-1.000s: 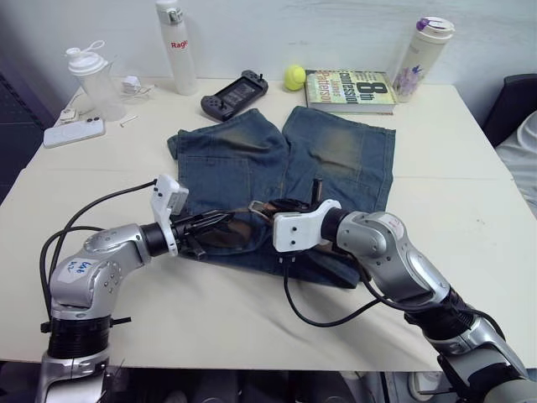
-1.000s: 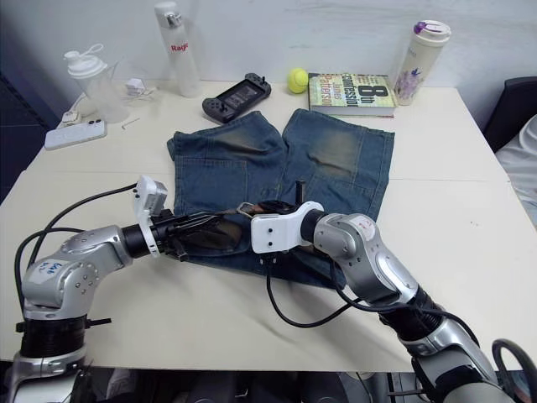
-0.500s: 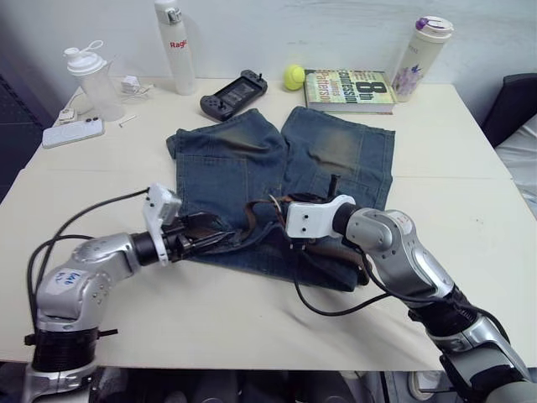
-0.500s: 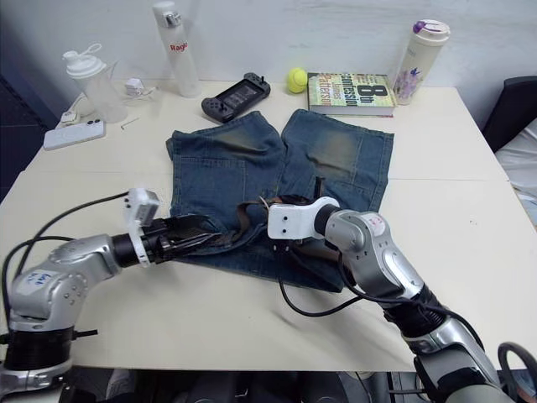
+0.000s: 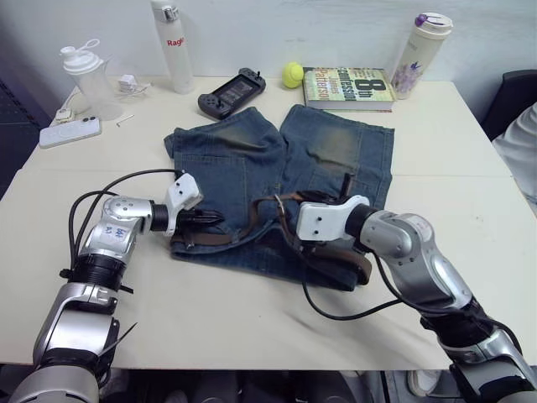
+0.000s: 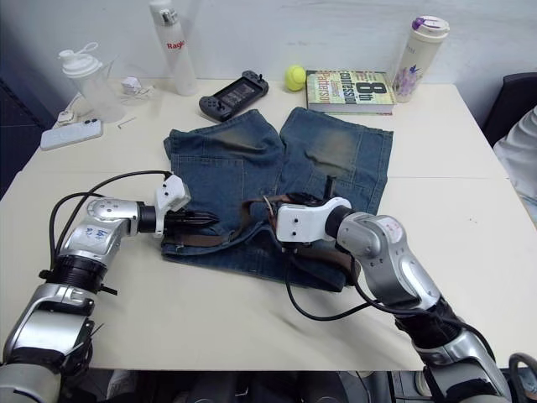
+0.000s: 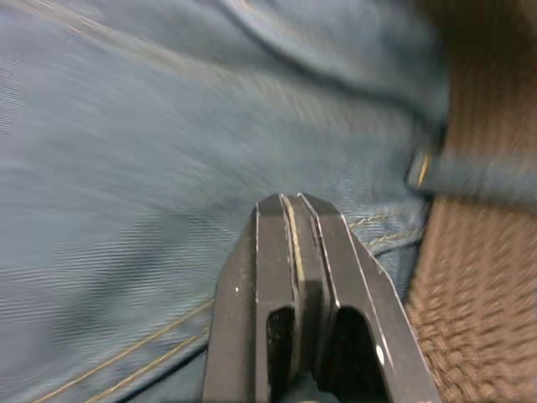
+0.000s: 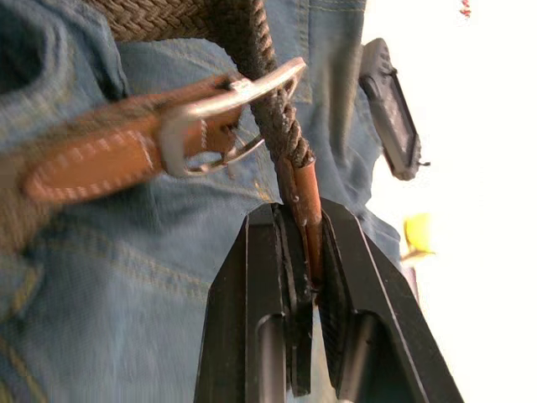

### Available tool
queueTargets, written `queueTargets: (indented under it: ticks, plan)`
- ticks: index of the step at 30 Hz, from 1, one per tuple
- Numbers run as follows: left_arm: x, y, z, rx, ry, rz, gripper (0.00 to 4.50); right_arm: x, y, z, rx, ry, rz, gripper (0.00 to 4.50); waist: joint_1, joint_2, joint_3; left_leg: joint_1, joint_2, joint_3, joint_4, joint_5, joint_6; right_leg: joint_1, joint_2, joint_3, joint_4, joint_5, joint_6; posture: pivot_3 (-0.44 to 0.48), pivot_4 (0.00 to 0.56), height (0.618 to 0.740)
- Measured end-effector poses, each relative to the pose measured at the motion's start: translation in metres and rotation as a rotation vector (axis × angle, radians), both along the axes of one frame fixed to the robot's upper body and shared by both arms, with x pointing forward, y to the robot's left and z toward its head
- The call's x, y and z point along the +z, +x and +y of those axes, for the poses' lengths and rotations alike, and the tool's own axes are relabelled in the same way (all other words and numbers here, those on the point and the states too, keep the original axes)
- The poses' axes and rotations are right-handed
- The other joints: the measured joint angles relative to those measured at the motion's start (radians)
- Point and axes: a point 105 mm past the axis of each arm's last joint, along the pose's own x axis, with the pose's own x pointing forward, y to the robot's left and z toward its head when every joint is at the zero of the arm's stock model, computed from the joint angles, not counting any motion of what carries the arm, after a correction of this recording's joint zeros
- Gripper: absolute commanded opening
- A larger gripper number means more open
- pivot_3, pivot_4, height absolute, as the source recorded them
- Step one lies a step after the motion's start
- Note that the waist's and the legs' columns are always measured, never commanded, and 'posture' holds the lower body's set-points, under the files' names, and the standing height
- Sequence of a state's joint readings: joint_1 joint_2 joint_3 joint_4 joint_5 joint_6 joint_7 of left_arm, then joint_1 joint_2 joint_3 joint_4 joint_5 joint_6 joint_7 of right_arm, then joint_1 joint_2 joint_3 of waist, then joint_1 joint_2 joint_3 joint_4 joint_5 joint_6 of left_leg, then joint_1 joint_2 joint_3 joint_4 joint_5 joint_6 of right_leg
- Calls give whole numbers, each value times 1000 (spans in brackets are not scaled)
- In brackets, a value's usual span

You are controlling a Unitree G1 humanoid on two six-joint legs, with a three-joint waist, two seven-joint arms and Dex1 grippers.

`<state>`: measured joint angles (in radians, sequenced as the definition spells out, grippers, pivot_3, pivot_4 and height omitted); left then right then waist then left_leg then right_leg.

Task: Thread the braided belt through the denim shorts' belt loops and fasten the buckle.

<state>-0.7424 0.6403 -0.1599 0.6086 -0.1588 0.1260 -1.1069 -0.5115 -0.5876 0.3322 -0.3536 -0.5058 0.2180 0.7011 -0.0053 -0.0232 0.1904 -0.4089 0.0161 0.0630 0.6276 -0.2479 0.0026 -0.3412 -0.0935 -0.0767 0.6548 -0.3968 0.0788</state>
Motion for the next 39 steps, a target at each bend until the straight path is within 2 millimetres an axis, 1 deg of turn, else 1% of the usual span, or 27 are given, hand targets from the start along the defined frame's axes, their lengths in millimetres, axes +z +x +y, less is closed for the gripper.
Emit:
queueTargets:
  ticks: [3,7,8,9,10,12,13,14,18,19,21,23,26,28,29,30,31,32,33,34,35,36,37,39]
  plan:
    - [0,3,1,-40,62,-34,114,8,-3,-10,-11,-3,-18,0,2,0,0,1,0,1,0,0,0,0,-1,0,1,0,0,0,150,740]
    - [-3,5,5,-86,118,-81,114,29,-10,-27,-3,-6,-58,0,0,0,0,3,0,2,1,0,0,1,-1,1,3,0,0,0,150,740]
    - [-4,6,6,-92,123,-91,114,38,-10,-35,-12,-13,-76,0,0,0,0,3,0,3,1,0,0,1,-2,1,2,0,0,0,150,740]
    - [-6,6,6,-94,118,-91,114,52,-10,-46,-24,-17,-105,0,0,0,0,3,0,3,2,0,1,1,-2,1,3,0,0,0,150,740]
    - [-6,6,6,-95,118,-94,114,60,-11,-50,-29,-11,-121,0,-1,0,0,4,0,3,2,0,1,1,-2,1,3,0,0,0,150,740]
    - [-7,6,7,-97,116,-98,114,83,-11,-57,-43,34,-174,0,-1,0,0,4,1,3,2,0,1,1,-2,1,3,0,0,0,150,740]
    - [-7,6,7,-98,114,-100,114,92,-12,-59,-46,57,-188,0,-1,0,0,4,1,3,2,0,1,1,-2,0,3,0,0,0,150,740]
    - [-7,6,7,-100,114,-102,114,94,-13,-59,-40,71,-188,0,-1,0,0,4,1,3,2,0,1,1,-2,0,4,0,0,0,150,740]
    - [-7,6,8,-94,100,-104,114,91,-15,-56,-20,84,-168,0,-1,0,0,4,1,3,2,0,1,1,-2,0,5,0,0,0,150,740]
    - [-8,5,8,-86,88,-102,114,88,-16,-53,-8,78,-161,0,-2,0,-1,4,1,3,2,0,1,1,-2,1,5,0,0,0,150,740]
    - [-8,5,10,-64,52,-96,114,75,-19,-41,29,71,-130,0,-4,1,-1,4,1,3,2,0,1,1,-2,0,5,0,0,0,150,740]
    - [-7,5,10,-41,5,-82,114,57,-20,-29,56,58,-78,0,-5,1,-1,4,1,3,2,0,1,1,-2,0,5,0,0,0,150,740]
    - [-5,0,15,-10,-60,-58,114,37,-18,-21,52,31,-21,0,-7,1,-1,3,1,3,2,0,1,0,-2,0,5,0,0,0,150,740]
    - [0,-8,20,10,-105,-43,687,24,-17,-12,54,37,17,0,-15,0,0,2,1,2,2,0,1,-1,-2,0,5,0,0,0,150,740]
    - [7,-12,23,20,-131,-50,983,18,-17,-7,60,35,36,0,-18,0,0,1,1,1,2,0,1,-1,-2,0,5,0,0,0,150,740]
    - [18,-17,24,24,-159,-66,1440,14,-17,-4,62,32,47,0,-20,0,0,1,1,0,2,0,1,-1,-2,0,5,0,0,0,150,740]
    - [25,-19,24,23,-174,-75,1763,12,-16,-4,58,29,52,0,-21,0,0,1,1,0,2,0,1,-1,-2,0,5,0,0,0,150,740]
    - [41,-25,24,28,-204,-96,2226,10,-14,-5,49,24,57,0,-22,0,0,1,1,-1,2,0,1,0,-2,0,5,0,0,0,150,740]
    - [56,-32,22,34,-240,-116,2583,9,-12,-6,38,22,58,0,-22,0,0,1,1,-1,3,0,1,0,-2,1,4,0,0,0,150,740]
    - [70,-38,20,40,-280,-131,3169,8,-10,-7,30,20,58,0,-22,0,0,1,1,-1,2,0,1,1,-2,1,4,0,0,0,150,740]
    - [79,-42,17,34,-305,-140,3451,8,-10,-7,28,19,57,0,-22,0,0,1,1,-1,2,0,1,1,-2,1,4,0,0,0,150,740]
    - [87,-51,13,39,-341,-135,3892,8,-10,-4,36,21,53,0,-22,0,0,1,1,-2,2,0,1,1,-2,1,4,0,0,0,150,740]
    - [89,-59,6,25,-357,-126,4361,8,-10,-3,37,19,53,0,-22,0,0,2,0,-2,2,0,1,2,-2,2,4,0,0,0,150,740]
    - [87,-75,-14,-11,-368,-112,4361,8,-9,-2,39,15,48,0,-21,0,0,2,0,-2,2,0,1,2,-2,3,4,0,0,0,150,740]
